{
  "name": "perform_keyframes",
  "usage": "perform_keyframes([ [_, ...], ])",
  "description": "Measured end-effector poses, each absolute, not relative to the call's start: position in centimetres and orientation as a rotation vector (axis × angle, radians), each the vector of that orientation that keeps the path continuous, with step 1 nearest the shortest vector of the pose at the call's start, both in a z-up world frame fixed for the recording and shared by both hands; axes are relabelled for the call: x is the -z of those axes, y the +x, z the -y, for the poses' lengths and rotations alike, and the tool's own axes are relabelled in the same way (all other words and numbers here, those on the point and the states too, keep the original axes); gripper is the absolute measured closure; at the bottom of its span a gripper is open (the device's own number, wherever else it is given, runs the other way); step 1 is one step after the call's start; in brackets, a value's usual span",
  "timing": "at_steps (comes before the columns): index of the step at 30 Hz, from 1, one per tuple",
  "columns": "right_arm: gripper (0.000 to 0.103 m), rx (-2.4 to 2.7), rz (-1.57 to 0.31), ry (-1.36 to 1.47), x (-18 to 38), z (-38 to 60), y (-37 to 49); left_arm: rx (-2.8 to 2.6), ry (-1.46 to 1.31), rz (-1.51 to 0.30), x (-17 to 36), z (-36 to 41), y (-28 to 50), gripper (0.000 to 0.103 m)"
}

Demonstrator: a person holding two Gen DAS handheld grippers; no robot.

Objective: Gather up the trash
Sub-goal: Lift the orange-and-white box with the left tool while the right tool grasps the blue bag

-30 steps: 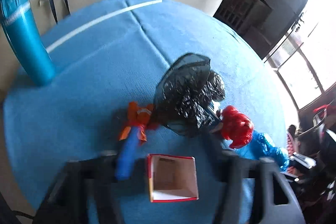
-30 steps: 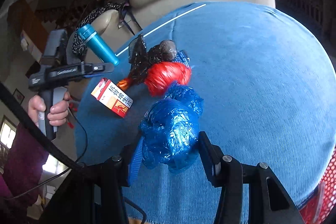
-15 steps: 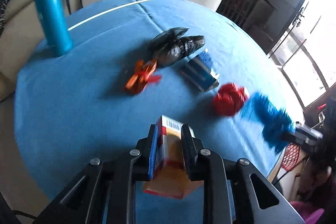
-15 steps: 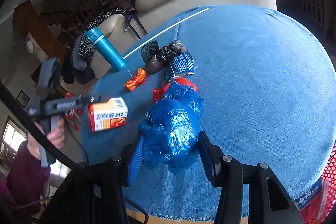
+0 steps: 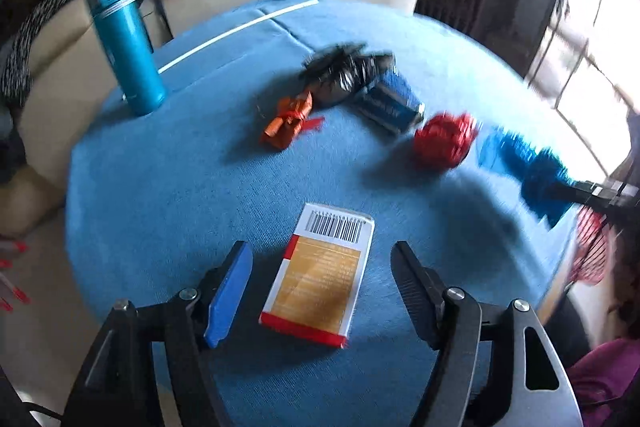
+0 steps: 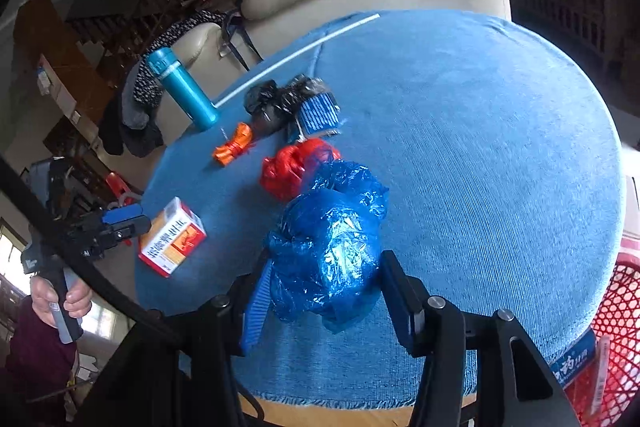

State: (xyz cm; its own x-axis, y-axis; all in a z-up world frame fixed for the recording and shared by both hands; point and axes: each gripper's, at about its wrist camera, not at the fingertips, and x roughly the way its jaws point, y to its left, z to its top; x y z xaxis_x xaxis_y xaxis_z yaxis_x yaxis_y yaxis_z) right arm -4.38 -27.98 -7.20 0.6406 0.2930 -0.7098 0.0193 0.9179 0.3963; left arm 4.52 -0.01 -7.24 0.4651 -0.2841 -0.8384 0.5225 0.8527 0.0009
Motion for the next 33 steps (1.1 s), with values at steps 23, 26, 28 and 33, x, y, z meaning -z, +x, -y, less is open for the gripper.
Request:
perform_keyframes([
  [23,0.046,-0.121,-0.791,0.457,6.4,31.1,-6.2,0.494,0.303,-0.908,6.6,5.9,2.6,0.056],
  [26,0.046,-0.128,-0.718,0.479,4.6,32.9,-8.4,0.509,0.297,-0.838,3.7,8.4,1.3,0.056],
  [28,0.046,-0.108,-0.676,0.477,3.5,33.9,-9.8,0.510,0.290,-0.799,1.7,10.3,0.7,0.056],
  [33,0.046,-0.042,-0.548,0.455,0.1,36.5,-14.5,0.518,0.279,-0.713,-2.3,15.0,-1.1,0.056],
])
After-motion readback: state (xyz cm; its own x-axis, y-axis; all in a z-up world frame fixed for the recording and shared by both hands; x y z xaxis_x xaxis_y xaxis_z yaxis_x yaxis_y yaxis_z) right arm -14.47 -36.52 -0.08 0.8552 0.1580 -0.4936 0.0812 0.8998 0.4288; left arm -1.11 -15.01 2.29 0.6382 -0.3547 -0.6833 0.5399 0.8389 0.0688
